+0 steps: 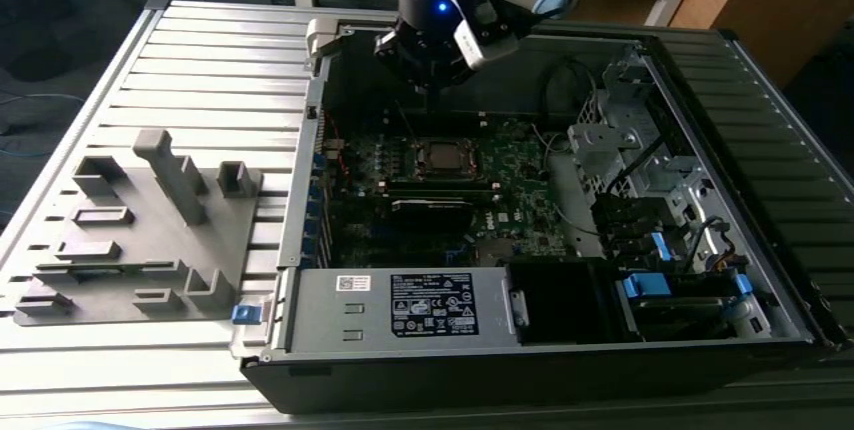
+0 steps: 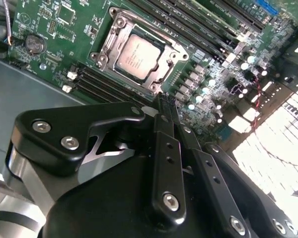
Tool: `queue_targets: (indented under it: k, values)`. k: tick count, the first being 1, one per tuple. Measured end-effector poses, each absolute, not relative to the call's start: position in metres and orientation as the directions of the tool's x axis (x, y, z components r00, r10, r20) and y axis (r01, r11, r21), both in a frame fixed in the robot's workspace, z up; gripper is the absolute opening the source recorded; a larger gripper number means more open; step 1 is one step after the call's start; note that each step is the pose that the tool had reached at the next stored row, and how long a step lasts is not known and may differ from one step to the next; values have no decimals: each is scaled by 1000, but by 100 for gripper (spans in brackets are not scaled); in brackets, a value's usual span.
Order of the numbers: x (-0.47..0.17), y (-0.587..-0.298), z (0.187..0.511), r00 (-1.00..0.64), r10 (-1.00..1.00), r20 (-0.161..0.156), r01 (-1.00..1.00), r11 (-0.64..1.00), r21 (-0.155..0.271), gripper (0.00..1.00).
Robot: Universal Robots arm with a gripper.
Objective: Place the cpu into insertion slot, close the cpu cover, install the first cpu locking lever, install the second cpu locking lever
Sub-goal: 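Close the cpu cover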
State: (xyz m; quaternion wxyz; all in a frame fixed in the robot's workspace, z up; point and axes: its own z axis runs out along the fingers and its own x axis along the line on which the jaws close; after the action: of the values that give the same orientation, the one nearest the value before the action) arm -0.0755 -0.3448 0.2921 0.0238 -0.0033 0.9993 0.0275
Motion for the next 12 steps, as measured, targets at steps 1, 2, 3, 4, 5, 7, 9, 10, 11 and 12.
queue_targets:
  k: [1,2,3,4,5,7,9,10,11,12]
  values:
    - [-75,-345,291,-999,-5,-48,-8,998,55,11]
    - [-75,-345,289,-999,-5,-48,-8,998,55,11]
    - [-74,-345,287,-999,-5,-48,-8,998,55,11]
    - [-74,-345,285,-999,-5,-48,-8,998,55,11]
    - [-74,-345,283,-999,-5,-48,-8,998,55,11]
    - [-74,-345,280,-999,-5,-48,-8,998,55,11]
    - [-74,-345,276,-999,-5,-48,-8,998,55,11]
    - [-74,-345,274,-999,-5,-48,-8,998,55,11]
    - [-74,-345,273,-999,-5,-48,-8,998,55,11]
    - [-74,-345,273,-999,-5,-48,-8,998,54,11]
